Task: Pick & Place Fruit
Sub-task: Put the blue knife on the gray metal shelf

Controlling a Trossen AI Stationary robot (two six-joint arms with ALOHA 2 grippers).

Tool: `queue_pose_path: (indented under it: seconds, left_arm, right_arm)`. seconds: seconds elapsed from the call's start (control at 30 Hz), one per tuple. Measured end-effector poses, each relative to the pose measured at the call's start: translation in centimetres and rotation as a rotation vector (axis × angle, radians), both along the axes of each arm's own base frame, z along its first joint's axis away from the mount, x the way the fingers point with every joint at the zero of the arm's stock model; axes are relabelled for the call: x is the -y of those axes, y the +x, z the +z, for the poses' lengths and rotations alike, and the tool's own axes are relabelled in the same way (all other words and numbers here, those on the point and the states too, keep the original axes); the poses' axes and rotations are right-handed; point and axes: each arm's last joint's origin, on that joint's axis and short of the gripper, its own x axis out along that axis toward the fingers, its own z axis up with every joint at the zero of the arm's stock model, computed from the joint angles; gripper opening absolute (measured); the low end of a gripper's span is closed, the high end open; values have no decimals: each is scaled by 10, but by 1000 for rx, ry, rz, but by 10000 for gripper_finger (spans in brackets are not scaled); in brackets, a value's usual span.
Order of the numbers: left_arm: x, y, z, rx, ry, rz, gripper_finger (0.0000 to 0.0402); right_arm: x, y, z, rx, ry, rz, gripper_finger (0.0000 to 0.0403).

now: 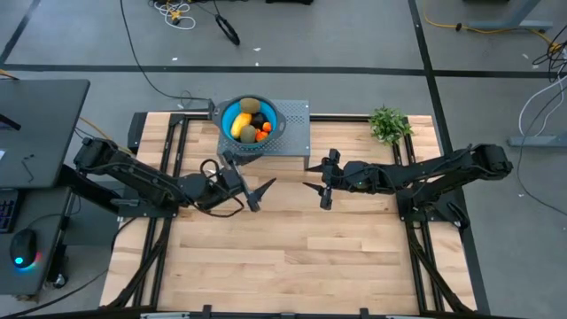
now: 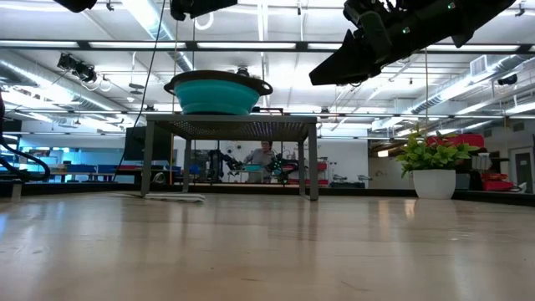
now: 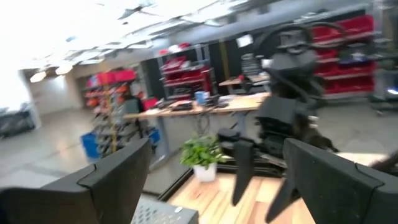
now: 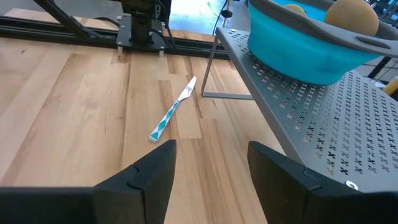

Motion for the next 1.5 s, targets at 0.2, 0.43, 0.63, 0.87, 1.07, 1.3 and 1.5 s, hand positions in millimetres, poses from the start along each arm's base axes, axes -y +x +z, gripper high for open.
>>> queue_pose_path:
  seconds: [0.2,0.43,0.63,0.87,1.07,1.3,1.5]
  left_arm:
    - [-4,-2,-1,37,-110,126,373]
    - [-5,-3,-2,28,-117,169,373]
    - [-4,-2,-6,-26,-95,170,373]
    - [-5,2,-5,37,-144,-24,373]
    - [2,3,-10,-56,-80,-76,373]
    - [28,-10,-27,-190,-97,117,373]
    - [53,-21,-36,-240,-124,17,373]
  right_arm:
    - [0,0,0,0,0,0,208]
    - [0,0,0,0,0,0,208]
    - [0,0,0,0,0,0,208]
    - [0,0,0,0,0,0,208]
    - [0,0,0,0,0,0,208]
    - [0,0,0,0,0,-1,208]
    - [0,0,0,0,0,-1,208]
